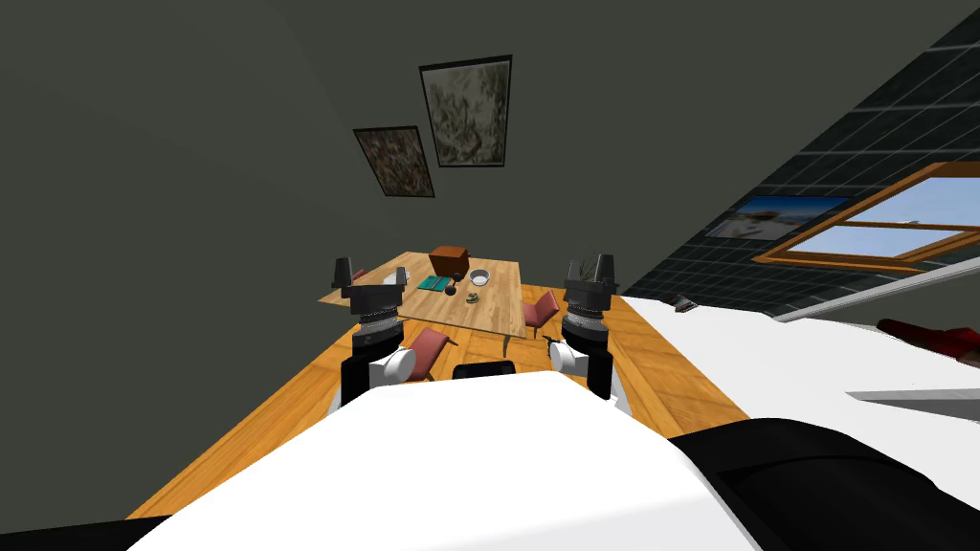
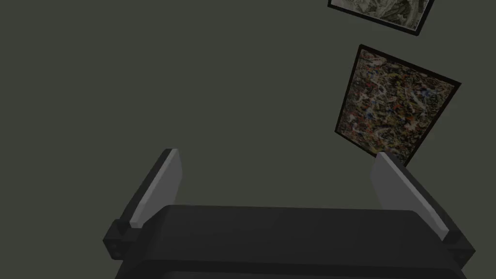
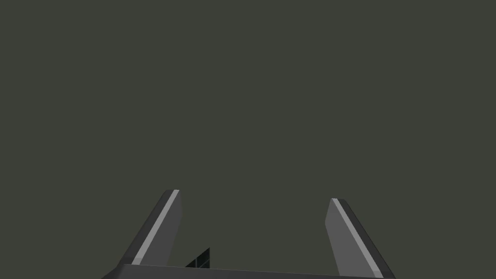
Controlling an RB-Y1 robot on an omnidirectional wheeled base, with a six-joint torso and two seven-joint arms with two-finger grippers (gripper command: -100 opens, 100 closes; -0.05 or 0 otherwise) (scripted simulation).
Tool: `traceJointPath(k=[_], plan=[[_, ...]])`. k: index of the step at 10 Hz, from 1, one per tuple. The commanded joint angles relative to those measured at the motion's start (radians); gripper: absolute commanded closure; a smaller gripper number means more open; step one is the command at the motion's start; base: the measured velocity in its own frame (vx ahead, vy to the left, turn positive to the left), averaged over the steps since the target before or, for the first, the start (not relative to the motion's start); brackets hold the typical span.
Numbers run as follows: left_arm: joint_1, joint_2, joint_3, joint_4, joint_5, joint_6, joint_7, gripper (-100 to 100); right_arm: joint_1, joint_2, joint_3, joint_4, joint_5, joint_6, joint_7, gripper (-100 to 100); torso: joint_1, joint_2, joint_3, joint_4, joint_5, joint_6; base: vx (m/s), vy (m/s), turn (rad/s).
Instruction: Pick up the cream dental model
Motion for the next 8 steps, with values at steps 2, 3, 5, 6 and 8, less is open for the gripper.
traceJointPath(k=[2,3,5,6,8], plan=[[-0.039,0.041,-0.002,0.051,0.0,0.039,0.008,-100,0.0,0.0,0.0,0.0,0.0,0.0,0.0,0,0.001,0.0,0.0,0.0,0.0,0.0,-0.007,0.029,-0.031],[-0.058,0.053,-0.002,0.075,0.0,0.058,0.013,-100,0.0,0.0,0.0,0.0,0.0,0.0,0.0,0,0.003,0.0,0.0,0.0,0.001,0.0,-0.008,0.043,-0.026],[-0.081,0.064,-0.002,0.105,0.0,0.081,0.018,-100,0.0,0.0,0.0,0.0,0.0,0.0,0.0,0,0.004,0.0,0.0,0.0,0.001,0.0,-0.001,0.045,-0.029],[-0.107,0.073,-0.002,0.138,0.0,0.106,0.024,-100,0.0,0.0,0.0,0.0,0.0,0.0,0.0,0,0.003,0.0,0.0,0.0,0.001,0.0,-0.003,0.03,-0.03],[-0.168,0.089,-0.001,0.2,0.0,0.166,0.039,-100,0.0,0.0,0.0,0.0,0.0,0.0,0.0,0,0.003,0.0,0.0,0.0,0.001,0.0,-0.002,0.046,-0.058]])
